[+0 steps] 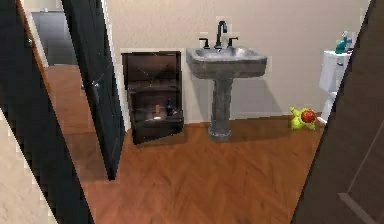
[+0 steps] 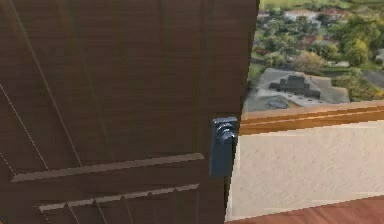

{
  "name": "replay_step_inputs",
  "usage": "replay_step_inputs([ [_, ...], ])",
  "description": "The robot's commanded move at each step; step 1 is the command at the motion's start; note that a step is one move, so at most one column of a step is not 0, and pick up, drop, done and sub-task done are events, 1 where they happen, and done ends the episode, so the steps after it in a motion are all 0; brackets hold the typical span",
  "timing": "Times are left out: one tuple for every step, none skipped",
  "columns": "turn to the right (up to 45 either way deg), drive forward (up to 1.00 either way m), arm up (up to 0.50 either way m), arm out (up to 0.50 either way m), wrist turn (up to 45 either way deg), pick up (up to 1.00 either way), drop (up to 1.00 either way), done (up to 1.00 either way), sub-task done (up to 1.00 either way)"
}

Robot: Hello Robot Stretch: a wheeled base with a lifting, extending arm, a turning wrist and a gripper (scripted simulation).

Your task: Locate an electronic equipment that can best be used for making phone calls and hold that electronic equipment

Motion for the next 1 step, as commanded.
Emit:
replay_step_inputs([
  [-6.0,0.00,0.00,0.00,0.0,0.00,0.00,0.00,0.00],
])
